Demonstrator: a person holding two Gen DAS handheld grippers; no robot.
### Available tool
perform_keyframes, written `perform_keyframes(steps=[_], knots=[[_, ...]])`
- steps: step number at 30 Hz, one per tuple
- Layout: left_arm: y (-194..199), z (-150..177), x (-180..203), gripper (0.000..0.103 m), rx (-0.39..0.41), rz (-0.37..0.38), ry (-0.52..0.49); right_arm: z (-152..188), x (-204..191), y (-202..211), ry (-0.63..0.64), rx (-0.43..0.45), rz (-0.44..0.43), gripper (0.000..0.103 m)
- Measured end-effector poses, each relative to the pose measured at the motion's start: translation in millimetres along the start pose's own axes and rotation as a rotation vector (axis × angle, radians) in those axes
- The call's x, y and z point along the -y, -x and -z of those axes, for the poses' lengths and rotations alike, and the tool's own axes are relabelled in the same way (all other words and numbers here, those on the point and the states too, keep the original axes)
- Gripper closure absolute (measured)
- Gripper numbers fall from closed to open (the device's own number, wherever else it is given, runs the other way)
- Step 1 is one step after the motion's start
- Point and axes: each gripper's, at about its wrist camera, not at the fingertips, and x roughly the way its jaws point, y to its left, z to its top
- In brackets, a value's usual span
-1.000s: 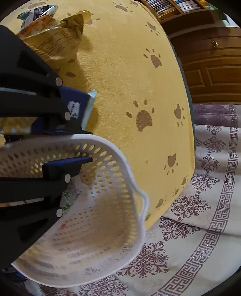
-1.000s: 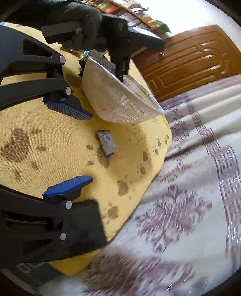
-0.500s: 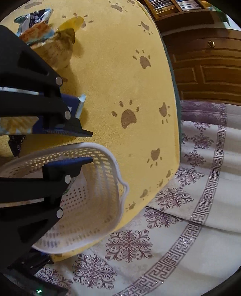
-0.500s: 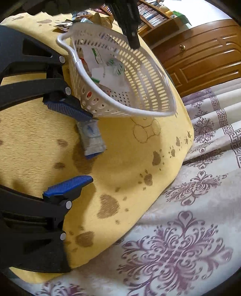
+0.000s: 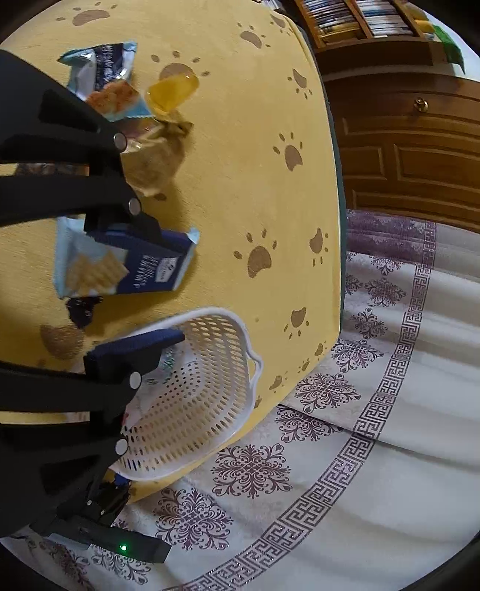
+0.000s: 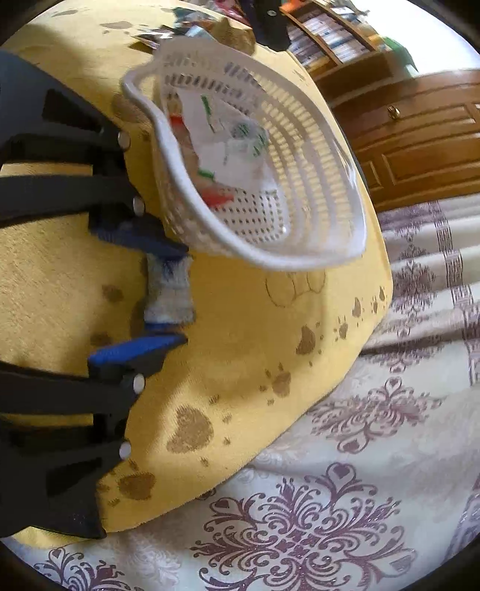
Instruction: Organize snacks
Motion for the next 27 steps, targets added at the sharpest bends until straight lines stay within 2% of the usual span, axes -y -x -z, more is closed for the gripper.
perform_keyframes(steps=[6, 8, 15, 18, 20, 22, 27], knots=[[10, 9, -11, 0.059, -0.005, 0.004, 0.017, 17, -6, 13, 0.012, 0.003, -0.008, 0.077], [13, 14, -14, 0.059, -0.009, 0.006, 0.021, 24, -6, 20, 0.003, 0.006, -0.008, 0.088], [18, 27, -23, 0.059, -0.018, 0.014, 0.025, 40, -8, 42, -0.007, -0.005, -0.074, 0.088], [24, 30, -30, 0.059, -0.015, 0.014, 0.028, 37, -8, 50, -0.036, -0.019, -0.143, 0.084], [28, 32, -35, 0.059, -0.011, 0.012, 0.03, 38, -8, 57, -0.04, -0.008, -0.162, 0.069], [32, 33, -41, 0.059, -0.006, 0.007, 0.032, 39, -8, 65, -0.04, 0.002, -0.152, 0.063], [39, 34, -55, 0.059, 0.007, -0.018, 0.04, 44, -5, 72, -0.054, 0.02, -0.119, 0.061]])
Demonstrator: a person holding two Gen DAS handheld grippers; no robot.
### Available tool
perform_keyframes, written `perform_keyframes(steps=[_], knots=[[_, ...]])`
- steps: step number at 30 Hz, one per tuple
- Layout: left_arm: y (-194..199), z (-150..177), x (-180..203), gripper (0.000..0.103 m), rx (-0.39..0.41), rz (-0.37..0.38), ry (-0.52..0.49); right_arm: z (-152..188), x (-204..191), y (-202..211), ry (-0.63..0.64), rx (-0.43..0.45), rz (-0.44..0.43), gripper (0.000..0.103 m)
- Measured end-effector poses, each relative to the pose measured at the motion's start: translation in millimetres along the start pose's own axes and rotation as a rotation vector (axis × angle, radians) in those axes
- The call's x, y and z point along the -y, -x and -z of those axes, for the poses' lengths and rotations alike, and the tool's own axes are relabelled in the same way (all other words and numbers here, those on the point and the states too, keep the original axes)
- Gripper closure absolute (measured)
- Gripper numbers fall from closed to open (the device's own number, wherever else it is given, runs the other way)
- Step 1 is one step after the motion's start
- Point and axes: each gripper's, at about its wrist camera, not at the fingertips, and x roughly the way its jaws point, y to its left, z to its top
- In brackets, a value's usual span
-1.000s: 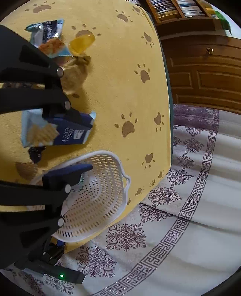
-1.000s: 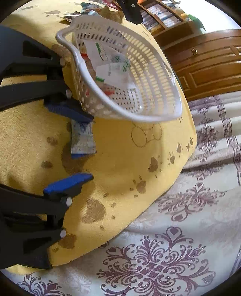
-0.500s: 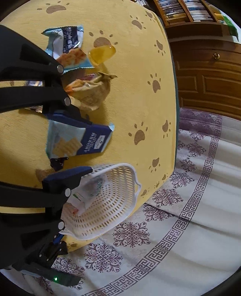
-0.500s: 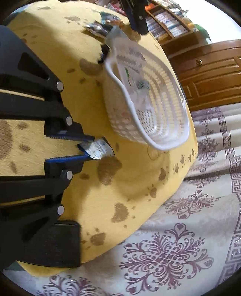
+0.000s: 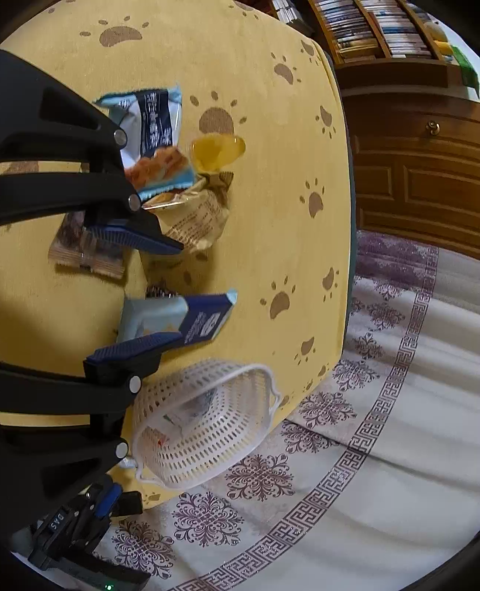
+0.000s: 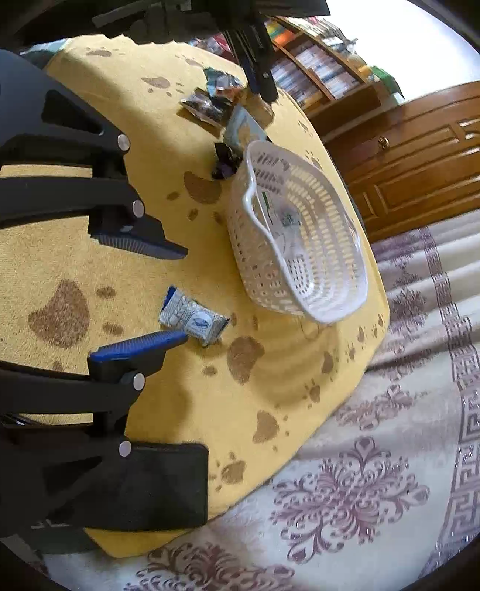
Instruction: Organize snacks
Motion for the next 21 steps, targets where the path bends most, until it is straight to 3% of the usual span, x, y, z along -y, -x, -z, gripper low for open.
perform_keyframes(steps=[7, 12, 16, 21], knots=[[5, -1, -3, 0.059, 0.018, -0.018, -0.023, -6, -5, -36, 0.038, 0.018, 0.167, 0.061], [11, -5, -5, 0.058, 0.037, -0.029, -0.046, -4, -4, -52, 0.045, 0.005, 0.199, 0.065], [5, -16, 10, 0.042, 0.058, -0.017, -0.107, -2, -5, -51, 0.041, 0.013, 0.2, 0.074], [-23, -22, 46, 0.033, 0.03, -0.014, -0.263, 0, -3, -49, 0.029, 0.019, 0.188, 0.074]])
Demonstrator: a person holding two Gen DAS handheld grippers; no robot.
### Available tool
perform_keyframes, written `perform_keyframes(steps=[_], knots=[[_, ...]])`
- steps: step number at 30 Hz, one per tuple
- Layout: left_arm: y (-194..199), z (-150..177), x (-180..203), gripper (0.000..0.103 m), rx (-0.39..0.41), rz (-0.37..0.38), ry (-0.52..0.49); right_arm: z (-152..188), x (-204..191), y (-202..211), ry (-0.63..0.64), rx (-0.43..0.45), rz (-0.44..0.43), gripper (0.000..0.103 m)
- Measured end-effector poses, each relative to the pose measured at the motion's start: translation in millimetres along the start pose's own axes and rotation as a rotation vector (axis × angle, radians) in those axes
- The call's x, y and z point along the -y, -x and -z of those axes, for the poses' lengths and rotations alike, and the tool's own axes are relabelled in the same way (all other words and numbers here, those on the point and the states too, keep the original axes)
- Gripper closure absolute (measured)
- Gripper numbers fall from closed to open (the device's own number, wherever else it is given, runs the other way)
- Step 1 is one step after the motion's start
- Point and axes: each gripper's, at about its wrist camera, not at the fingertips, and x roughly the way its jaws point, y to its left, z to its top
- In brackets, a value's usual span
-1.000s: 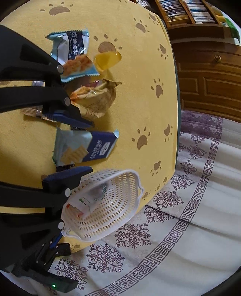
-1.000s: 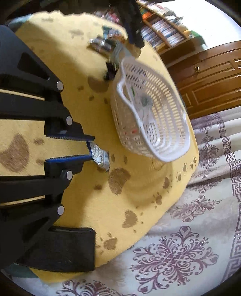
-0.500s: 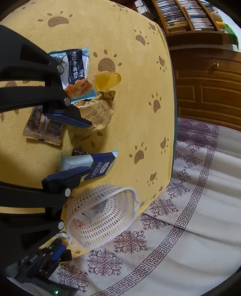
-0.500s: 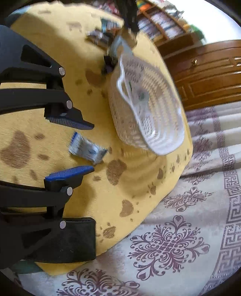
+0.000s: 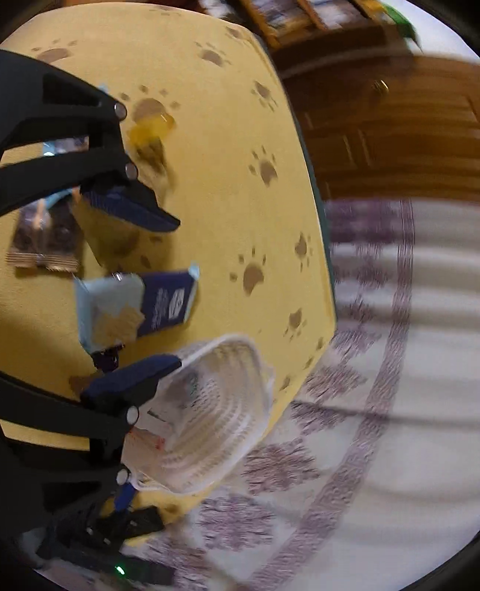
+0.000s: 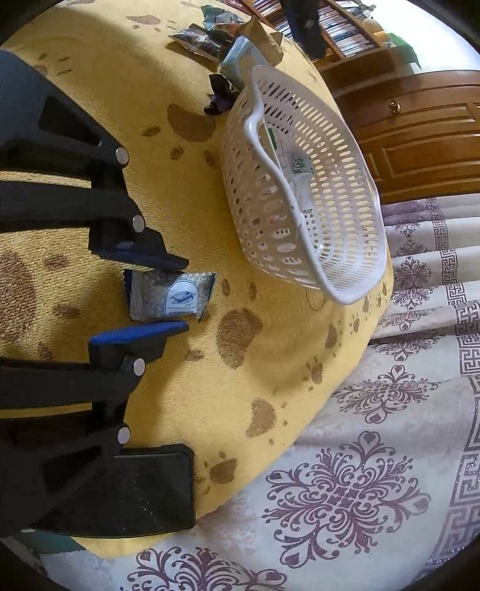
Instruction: Organize snacks
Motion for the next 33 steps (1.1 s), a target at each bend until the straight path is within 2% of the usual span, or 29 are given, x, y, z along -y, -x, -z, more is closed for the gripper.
perform_keyframes(steps=[3, 8, 15, 16, 18, 19, 23, 33], knots=[[-19, 3, 13, 0.032, -0.041, -0.012, -0.063, 1, 0, 1, -0.007, 0.001, -0.007, 0.074], [-52, 16, 14, 0.033, -0.117, -0.027, -0.074, 1, 1, 2, -0.011, 0.002, -0.013, 0.074], [-72, 20, 21, 0.033, -0.127, -0.109, -0.15, 1, 3, 2, -0.016, 0.005, -0.017, 0.074], [-75, 20, 23, 0.035, -0.128, -0.119, -0.164, 1, 3, 2, -0.016, 0.005, -0.016, 0.074], [-79, 21, 27, 0.051, -0.137, -0.133, -0.197, 1, 3, 2, -0.015, 0.004, -0.016, 0.074], [-81, 23, 27, 0.052, -0.144, -0.144, -0.203, 1, 3, 2, -0.015, 0.004, -0.017, 0.074], [-74, 24, 20, 0.053, -0.129, -0.148, -0.179, 2, 4, 5, -0.019, 0.008, -0.027, 0.074], [-10, 21, -10, 0.053, -0.044, -0.082, -0.029, 15, -1, 31, -0.041, 0.03, -0.115, 0.075]])
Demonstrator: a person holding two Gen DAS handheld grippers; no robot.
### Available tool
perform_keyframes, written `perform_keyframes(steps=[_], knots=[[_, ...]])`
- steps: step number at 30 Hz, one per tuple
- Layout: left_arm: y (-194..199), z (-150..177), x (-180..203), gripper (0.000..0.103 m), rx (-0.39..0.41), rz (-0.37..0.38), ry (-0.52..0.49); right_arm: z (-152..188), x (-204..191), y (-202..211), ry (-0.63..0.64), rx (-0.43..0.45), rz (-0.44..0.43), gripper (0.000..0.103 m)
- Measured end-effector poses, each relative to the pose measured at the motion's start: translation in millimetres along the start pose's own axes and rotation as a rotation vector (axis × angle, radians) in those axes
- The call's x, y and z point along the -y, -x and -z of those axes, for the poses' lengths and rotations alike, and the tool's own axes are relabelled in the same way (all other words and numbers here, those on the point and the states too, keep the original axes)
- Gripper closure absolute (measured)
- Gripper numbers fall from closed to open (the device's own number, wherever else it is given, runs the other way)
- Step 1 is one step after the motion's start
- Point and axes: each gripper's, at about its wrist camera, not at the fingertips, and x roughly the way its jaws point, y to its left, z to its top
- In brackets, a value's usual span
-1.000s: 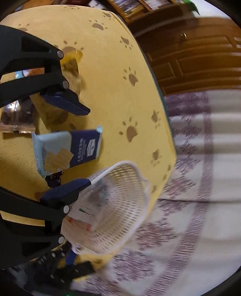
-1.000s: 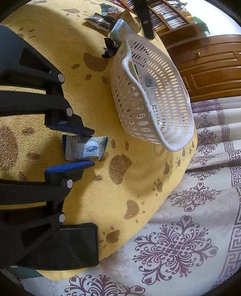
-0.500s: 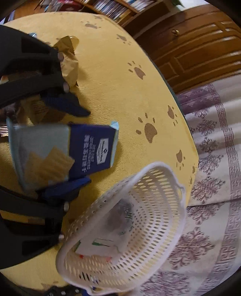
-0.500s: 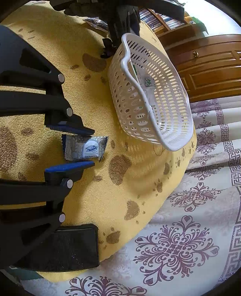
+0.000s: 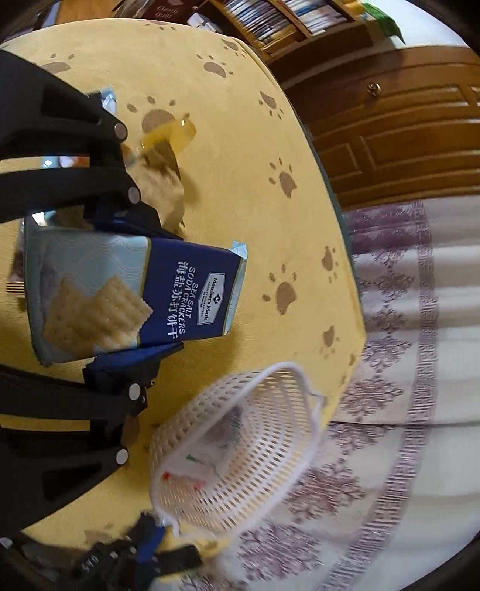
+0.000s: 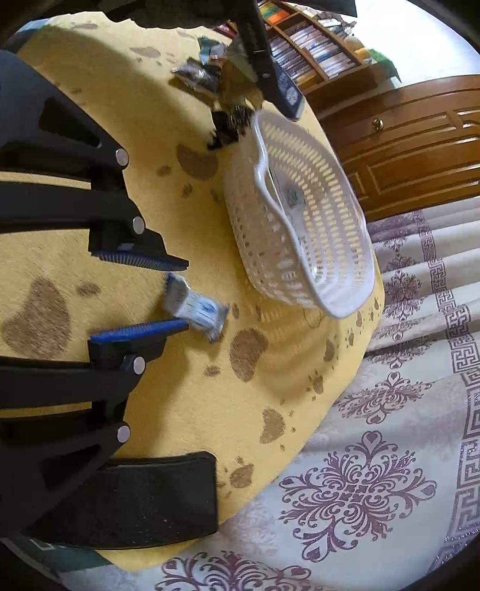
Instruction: Organize snacks
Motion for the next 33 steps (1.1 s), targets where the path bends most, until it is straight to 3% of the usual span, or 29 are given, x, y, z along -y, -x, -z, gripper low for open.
perform_keyframes(steps=[8, 11, 17, 18, 19, 22, 28, 33], knots=[[36, -6, -5, 0.053, 0.072, 0.015, 0.044, -4, -8, 14, -0.014, 0.03, 0.01, 0.074], [42, -5, -3, 0.053, 0.082, 0.03, 0.047, -11, 3, 4, -0.07, 0.011, 0.016, 0.067], [44, -4, 2, 0.053, 0.086, 0.05, 0.043, -24, 8, -29, -0.093, -0.042, 0.059, 0.068], [45, -3, 3, 0.053, 0.086, 0.051, 0.044, -24, 7, -30, -0.079, -0.04, 0.069, 0.069], [45, -4, 3, 0.053, 0.087, 0.052, 0.044, -24, 4, -30, -0.065, -0.038, 0.083, 0.077], [45, -5, 2, 0.053, 0.088, 0.055, 0.048, -20, 5, -27, -0.056, -0.03, 0.103, 0.082], [47, -7, 4, 0.053, 0.098, 0.076, 0.059, -18, 16, 16, -0.122, 0.074, 0.094, 0.082], [51, -11, 9, 0.053, 0.111, 0.087, 0.052, -38, 11, 53, -0.122, 0.205, 0.047, 0.082]])
